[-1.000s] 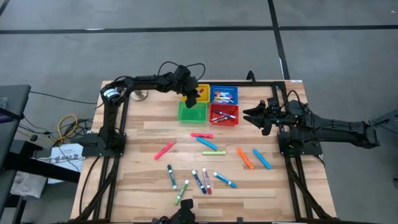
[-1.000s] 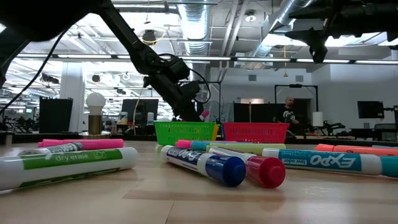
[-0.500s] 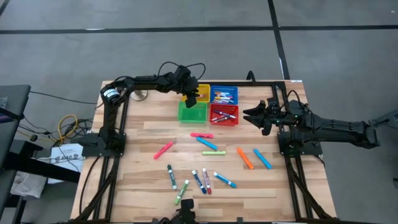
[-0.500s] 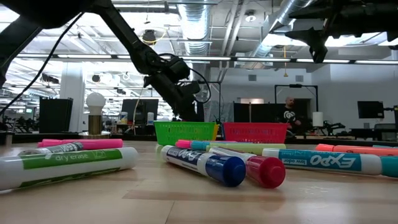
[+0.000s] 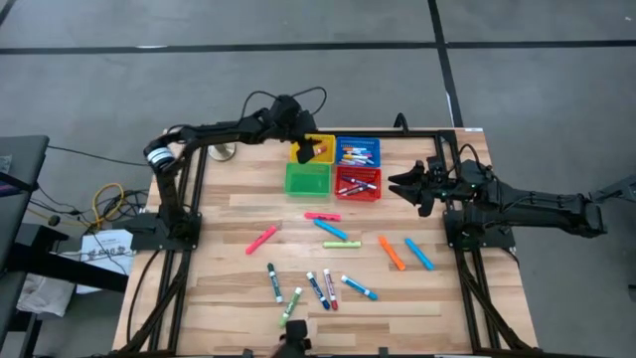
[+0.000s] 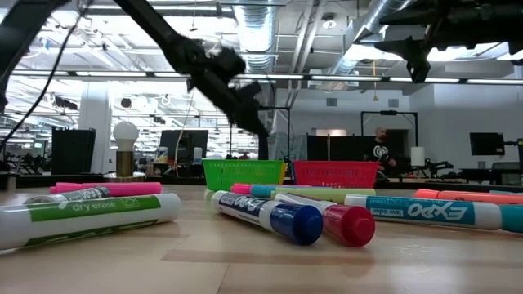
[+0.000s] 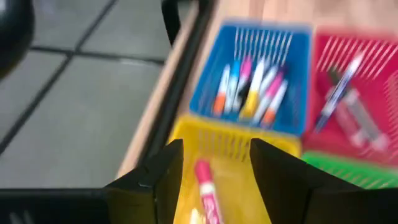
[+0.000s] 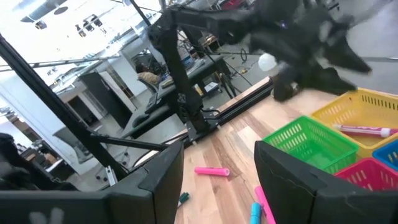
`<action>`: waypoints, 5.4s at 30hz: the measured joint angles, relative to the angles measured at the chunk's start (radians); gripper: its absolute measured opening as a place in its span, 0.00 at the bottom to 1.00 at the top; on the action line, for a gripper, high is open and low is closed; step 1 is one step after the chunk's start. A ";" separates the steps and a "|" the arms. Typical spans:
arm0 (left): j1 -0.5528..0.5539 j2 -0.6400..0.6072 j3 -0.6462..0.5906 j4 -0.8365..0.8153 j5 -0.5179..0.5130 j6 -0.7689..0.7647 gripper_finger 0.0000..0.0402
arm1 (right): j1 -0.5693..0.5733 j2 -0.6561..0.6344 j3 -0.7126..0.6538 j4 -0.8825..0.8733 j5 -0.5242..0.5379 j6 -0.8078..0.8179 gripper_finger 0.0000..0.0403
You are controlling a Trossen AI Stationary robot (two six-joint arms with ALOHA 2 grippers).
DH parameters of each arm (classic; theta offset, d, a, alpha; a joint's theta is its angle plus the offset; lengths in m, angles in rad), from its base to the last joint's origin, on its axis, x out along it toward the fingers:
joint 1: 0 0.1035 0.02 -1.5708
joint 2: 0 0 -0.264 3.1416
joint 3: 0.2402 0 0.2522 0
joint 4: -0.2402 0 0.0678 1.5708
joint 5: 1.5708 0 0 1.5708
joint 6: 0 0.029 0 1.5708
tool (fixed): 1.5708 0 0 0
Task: Pick & Place Markers
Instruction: Put the large dark green marker pen into the yellow bin
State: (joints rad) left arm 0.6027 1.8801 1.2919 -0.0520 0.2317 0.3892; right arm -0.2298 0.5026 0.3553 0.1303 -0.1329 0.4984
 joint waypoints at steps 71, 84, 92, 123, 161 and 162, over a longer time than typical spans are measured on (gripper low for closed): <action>-0.941 -0.381 -0.125 -0.599 -0.538 -2.021 0.39 | 0.000 0.001 0.000 -0.053 0.001 -0.114 0.45; -1.152 -0.373 -0.246 -0.567 -0.537 -2.455 0.39 | 0.000 0.001 0.000 -0.185 0.002 -0.114 0.46; -1.181 -0.288 -0.266 -0.546 -0.498 -2.567 0.39 | -0.001 0.001 0.000 -0.182 0.002 -0.115 0.45; -1.184 -0.025 -0.262 -0.484 -0.327 -2.593 0.37 | -0.002 0.001 0.000 -0.182 0.004 -0.141 0.45; -0.952 -0.577 -0.269 -0.492 -0.415 -1.752 0.18 | -0.002 0.001 0.000 -0.182 0.003 -0.142 0.45; -0.935 -0.599 -0.269 -0.488 -0.415 -1.705 0.18 | -0.002 0.001 0.000 -0.182 0.003 -0.141 0.45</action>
State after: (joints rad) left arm -0.3326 1.2810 1.0233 -0.5397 -0.1833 -1.3154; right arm -0.2315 0.5037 0.3550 -0.0517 -0.1295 0.3570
